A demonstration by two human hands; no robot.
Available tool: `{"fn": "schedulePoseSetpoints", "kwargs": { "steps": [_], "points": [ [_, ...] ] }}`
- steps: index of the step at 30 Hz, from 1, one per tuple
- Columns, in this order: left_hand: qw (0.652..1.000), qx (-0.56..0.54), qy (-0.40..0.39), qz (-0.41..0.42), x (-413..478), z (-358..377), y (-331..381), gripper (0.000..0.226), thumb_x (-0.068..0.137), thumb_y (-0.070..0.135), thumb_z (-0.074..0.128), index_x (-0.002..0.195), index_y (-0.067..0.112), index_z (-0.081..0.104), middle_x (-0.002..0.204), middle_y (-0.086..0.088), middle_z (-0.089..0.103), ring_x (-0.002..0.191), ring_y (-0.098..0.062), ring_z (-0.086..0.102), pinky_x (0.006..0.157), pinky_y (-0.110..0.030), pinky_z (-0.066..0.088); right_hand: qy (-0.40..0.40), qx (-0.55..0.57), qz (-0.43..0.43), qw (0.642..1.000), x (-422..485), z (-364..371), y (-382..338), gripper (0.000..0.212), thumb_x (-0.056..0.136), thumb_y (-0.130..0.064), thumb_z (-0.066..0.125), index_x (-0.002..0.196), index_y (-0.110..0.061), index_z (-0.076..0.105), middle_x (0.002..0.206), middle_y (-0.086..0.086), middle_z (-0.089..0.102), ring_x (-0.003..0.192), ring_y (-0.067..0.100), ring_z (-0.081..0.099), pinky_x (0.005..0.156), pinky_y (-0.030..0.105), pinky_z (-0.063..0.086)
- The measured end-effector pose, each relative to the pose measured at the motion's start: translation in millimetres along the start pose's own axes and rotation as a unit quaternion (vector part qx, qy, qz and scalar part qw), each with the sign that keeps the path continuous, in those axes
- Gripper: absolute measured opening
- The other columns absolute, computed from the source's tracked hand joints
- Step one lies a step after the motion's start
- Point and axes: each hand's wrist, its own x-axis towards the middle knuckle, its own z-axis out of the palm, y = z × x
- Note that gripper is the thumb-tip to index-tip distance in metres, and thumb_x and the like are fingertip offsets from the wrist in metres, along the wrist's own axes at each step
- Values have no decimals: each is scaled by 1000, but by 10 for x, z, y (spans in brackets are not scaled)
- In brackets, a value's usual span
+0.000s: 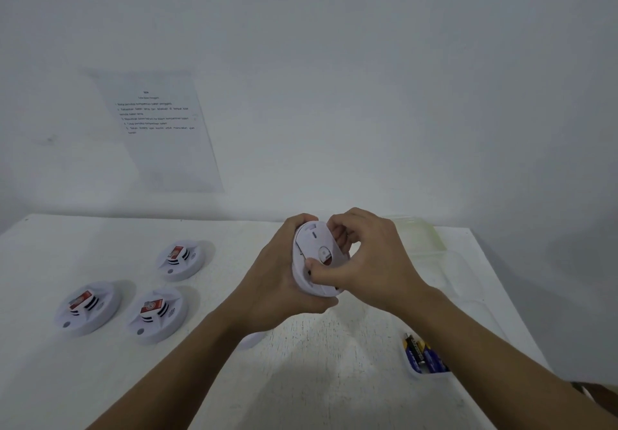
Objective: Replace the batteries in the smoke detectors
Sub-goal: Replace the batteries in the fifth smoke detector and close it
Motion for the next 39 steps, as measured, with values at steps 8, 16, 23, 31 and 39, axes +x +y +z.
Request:
{"fn": "schedulePoseSetpoints", "kwargs": {
  "steps": [8,16,23,31,39],
  "points": [
    [996,63,8,57,-91,-54,157,83,59,38,89,129,38,45,119,32,60,117,1,58,89,-10,50,-22,-2,-28,999,-8,-26,-11,52,58,-56,74,96,-19,71,85,-6,63,79,10,59,67,30,52],
    [997,51,9,48,-38,-99,85,86,72,19,89,142,11,41,138,-4,56,127,-22,56,106,-35,51,-16,31,-30,999,-78,-3,9,44,75,-42,83,116,-29,74,99,-12,61,95,5,59,76,11,49],
    [993,93,19,69,-67,-120,193,103,64,23,94,147,28,34,134,13,57,123,-11,56,97,-19,48,-40,13,17,999,-39,-4,-38,48,74,-58,78,114,-33,75,92,-11,63,84,6,61,76,28,55],
    [997,63,6,45,-19,-112,-91,81,78,-8,80,145,3,35,143,-13,51,126,-17,54,112,-39,45,-55,2,58,997,-33,14,-17,52,70,-63,75,114,-33,75,86,-5,67,80,11,64,78,35,56],
    [992,64,12,107,-15,-104,25,79,64,28,90,129,37,45,120,21,59,116,-11,59,94,-18,53,-123,24,76,989,4,-105,43,56,65,-57,83,116,-36,74,90,-12,70,81,5,65,80,31,57]
  ]
}}
